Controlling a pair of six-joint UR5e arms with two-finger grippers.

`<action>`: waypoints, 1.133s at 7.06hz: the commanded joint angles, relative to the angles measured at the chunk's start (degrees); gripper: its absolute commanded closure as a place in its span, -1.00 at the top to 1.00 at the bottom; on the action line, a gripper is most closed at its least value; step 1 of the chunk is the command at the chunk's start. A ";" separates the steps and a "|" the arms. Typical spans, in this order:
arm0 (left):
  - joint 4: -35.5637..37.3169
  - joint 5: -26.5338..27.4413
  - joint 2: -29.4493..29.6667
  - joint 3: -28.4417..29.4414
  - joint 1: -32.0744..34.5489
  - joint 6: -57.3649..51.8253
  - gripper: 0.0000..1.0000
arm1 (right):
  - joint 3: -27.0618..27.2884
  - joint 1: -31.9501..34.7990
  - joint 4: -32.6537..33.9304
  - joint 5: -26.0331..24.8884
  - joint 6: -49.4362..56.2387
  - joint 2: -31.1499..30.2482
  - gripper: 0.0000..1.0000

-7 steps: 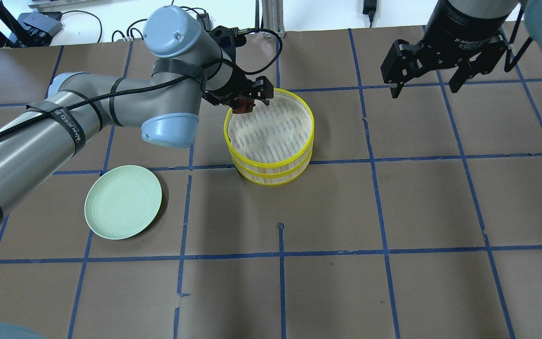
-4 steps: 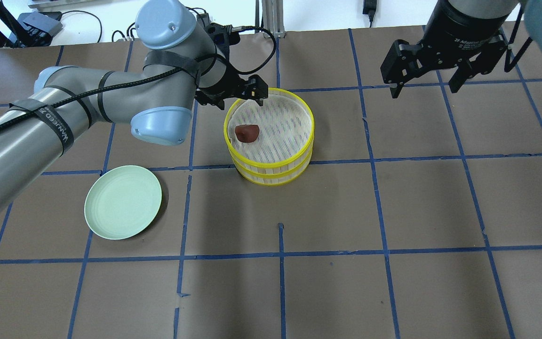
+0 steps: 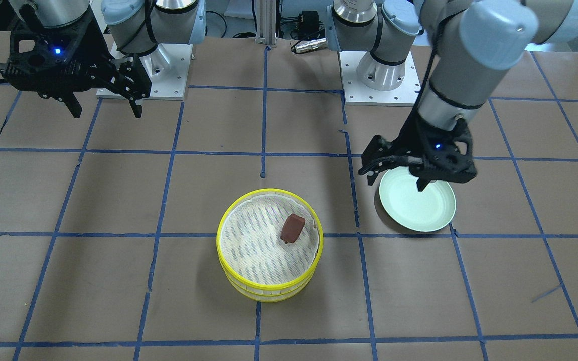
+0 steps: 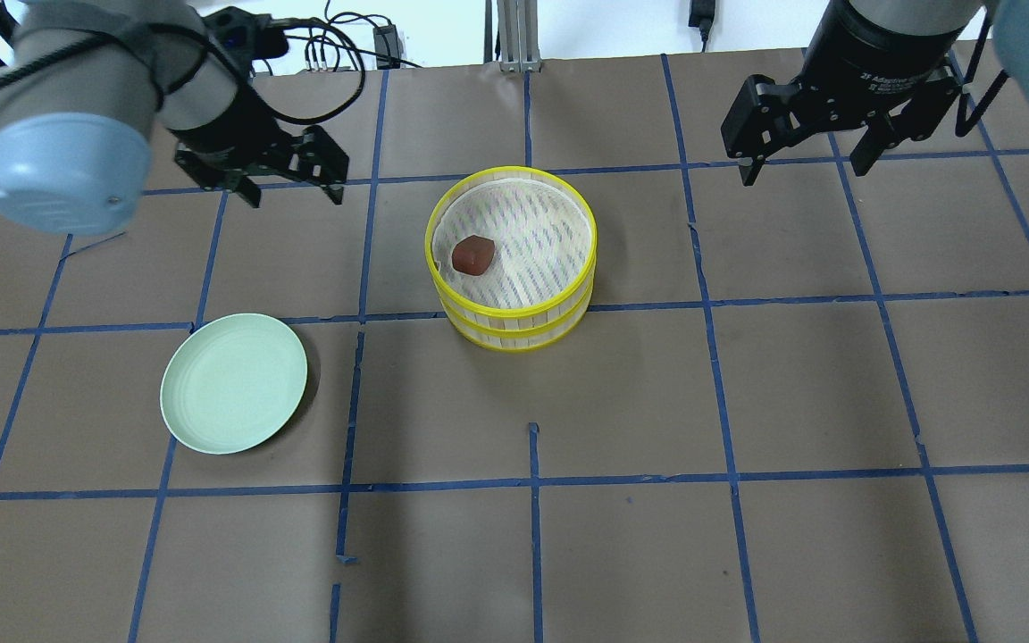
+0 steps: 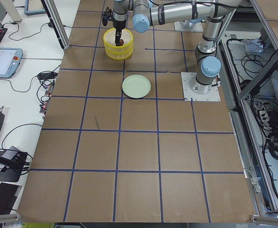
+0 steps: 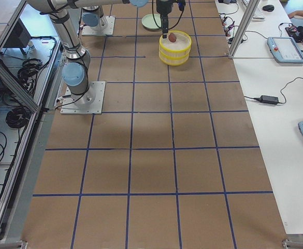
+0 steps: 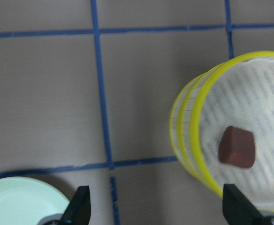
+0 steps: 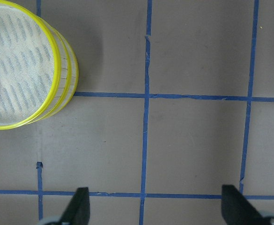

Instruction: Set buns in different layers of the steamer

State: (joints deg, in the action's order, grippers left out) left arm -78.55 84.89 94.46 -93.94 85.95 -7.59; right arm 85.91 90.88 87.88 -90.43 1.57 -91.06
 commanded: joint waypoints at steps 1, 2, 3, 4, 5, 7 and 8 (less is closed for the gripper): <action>-15.98 8.55 -4.35 2.96 -3.68 -2.78 1.00 | -0.13 0.00 0.01 0.34 -0.08 0.00 0.99; -17.76 8.45 -7.94 3.76 -3.85 -3.04 1.00 | -0.22 -0.52 0.01 0.51 -0.08 0.00 0.99; -17.78 7.75 -8.32 3.59 -4.46 -3.04 1.00 | -0.22 -0.62 0.01 0.51 -0.08 0.00 0.99; -17.69 7.74 -8.32 3.68 -3.77 -3.04 1.00 | -0.22 -0.79 0.01 0.51 -0.08 0.00 0.99; -17.95 7.74 -8.59 3.42 -3.33 -3.04 1.00 | -0.13 -0.71 0.01 0.60 -0.08 0.00 0.99; -17.69 2.16 -8.24 2.71 -3.15 -3.13 1.00 | -0.13 -0.79 0.10 0.60 -0.08 0.00 0.99; -17.43 1.68 -8.24 2.80 -2.28 -3.13 1.00 | -0.13 -0.79 0.10 0.60 -0.08 0.00 0.99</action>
State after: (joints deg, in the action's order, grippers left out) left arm -96.22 88.41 86.13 -91.12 82.91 -10.69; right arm 85.78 90.10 87.95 -89.87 1.49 -91.06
